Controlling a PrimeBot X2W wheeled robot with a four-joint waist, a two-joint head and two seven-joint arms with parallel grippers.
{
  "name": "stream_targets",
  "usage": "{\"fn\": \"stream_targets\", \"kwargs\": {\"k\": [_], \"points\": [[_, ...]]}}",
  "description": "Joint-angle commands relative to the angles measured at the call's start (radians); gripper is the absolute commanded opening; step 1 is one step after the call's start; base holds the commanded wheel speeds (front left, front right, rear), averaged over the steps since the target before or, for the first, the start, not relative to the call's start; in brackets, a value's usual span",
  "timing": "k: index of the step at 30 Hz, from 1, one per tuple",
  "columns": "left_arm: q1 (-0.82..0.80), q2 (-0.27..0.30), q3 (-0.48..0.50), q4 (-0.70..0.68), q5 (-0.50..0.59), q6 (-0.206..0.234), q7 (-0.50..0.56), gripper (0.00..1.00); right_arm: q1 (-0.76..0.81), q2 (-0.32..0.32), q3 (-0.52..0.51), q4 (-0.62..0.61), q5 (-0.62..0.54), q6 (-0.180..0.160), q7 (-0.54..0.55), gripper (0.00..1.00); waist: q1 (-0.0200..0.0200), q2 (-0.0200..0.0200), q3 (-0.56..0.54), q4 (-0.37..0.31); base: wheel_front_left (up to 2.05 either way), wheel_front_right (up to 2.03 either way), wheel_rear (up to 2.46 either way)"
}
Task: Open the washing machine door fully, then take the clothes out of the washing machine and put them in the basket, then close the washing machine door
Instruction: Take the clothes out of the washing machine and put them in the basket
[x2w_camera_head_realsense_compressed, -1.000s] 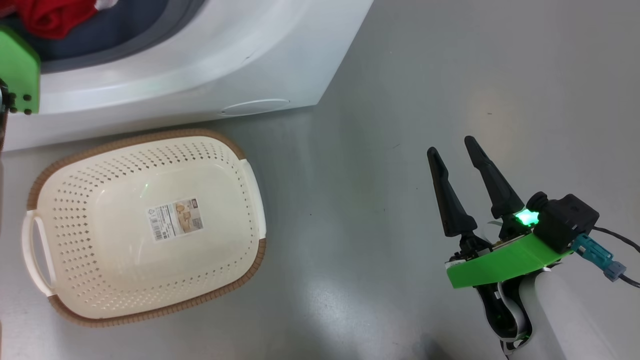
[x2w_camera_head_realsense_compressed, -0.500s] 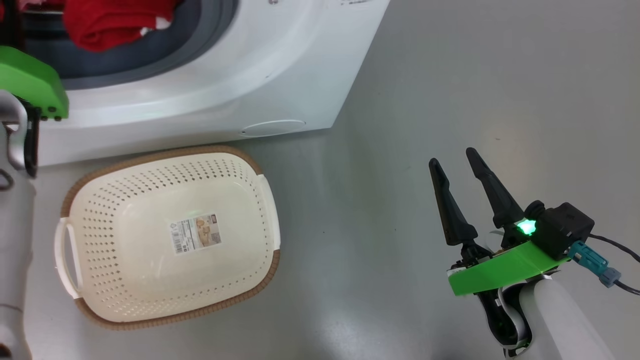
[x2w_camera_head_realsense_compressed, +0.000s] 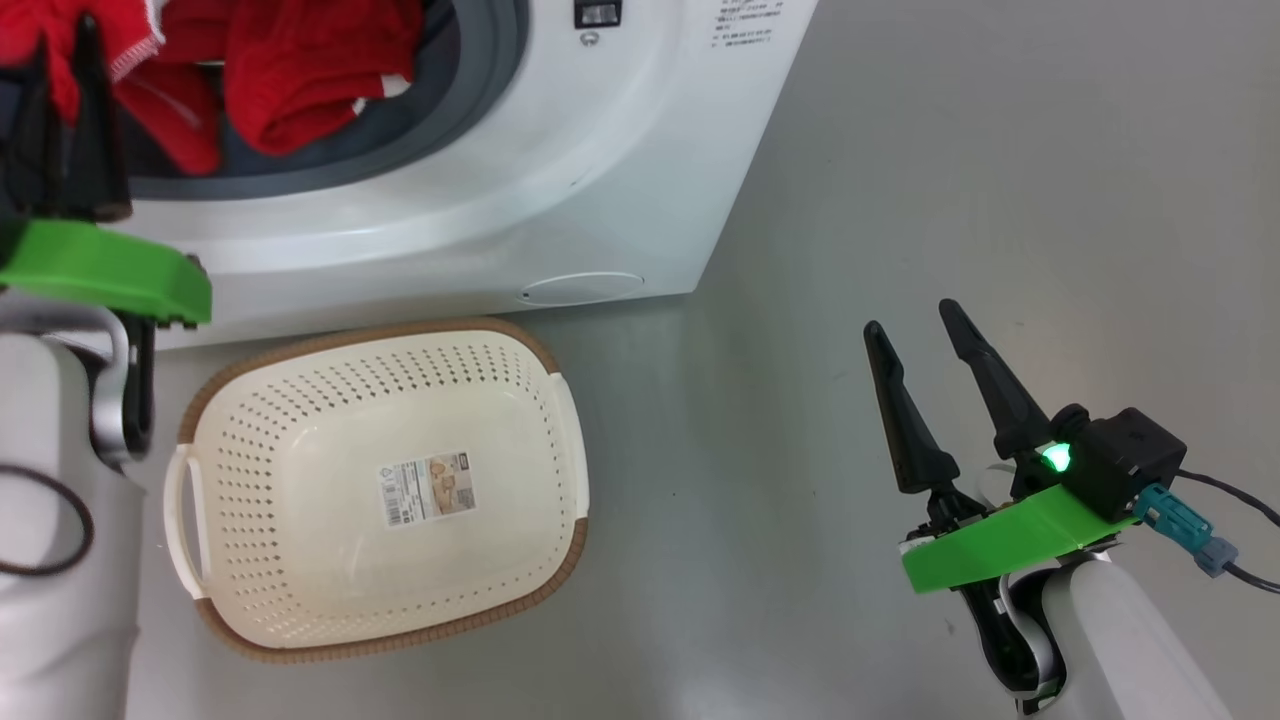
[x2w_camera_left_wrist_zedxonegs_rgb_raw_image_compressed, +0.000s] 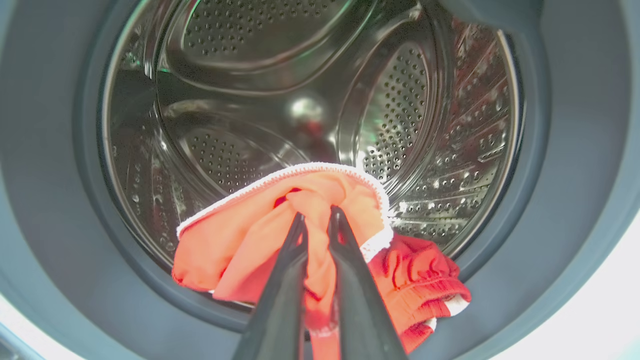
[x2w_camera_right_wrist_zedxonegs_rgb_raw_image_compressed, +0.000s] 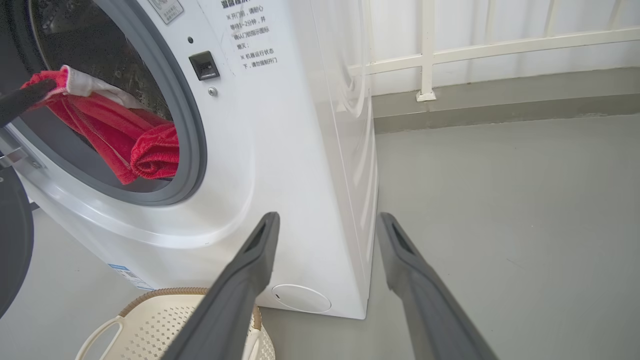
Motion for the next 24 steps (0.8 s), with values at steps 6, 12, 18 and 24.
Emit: {"fn": "stream_targets", "kwargs": {"k": [6,12,18,24], "points": [[0.131,-0.001,0.074,-0.142,0.020,-0.014,-0.012,0.00,0.041,0.000,0.021,-0.006,-0.009,0.007,-0.006,1.00,0.0000,0.0000,-0.074,0.027,0.00,0.00,0.00],[0.206,-0.032,0.101,-0.223,0.026,-0.034,-0.012,0.00,0.054,0.000,0.023,0.003,-0.011,0.007,-0.006,1.00,0.0000,0.0000,-0.123,0.043,0.00,0.00,0.00],[0.268,-0.062,0.110,-0.306,0.040,-0.048,-0.012,0.00,0.065,0.000,0.024,0.008,-0.011,0.007,-0.006,1.00,0.0000,0.0000,-0.168,0.057,0.00,0.00,0.00],[0.322,-0.083,0.111,-0.403,0.051,-0.061,-0.012,0.00,0.081,0.000,0.026,0.012,-0.008,0.007,-0.006,1.00,0.0000,0.0000,-0.208,0.067,0.00,0.00,0.00]]}}
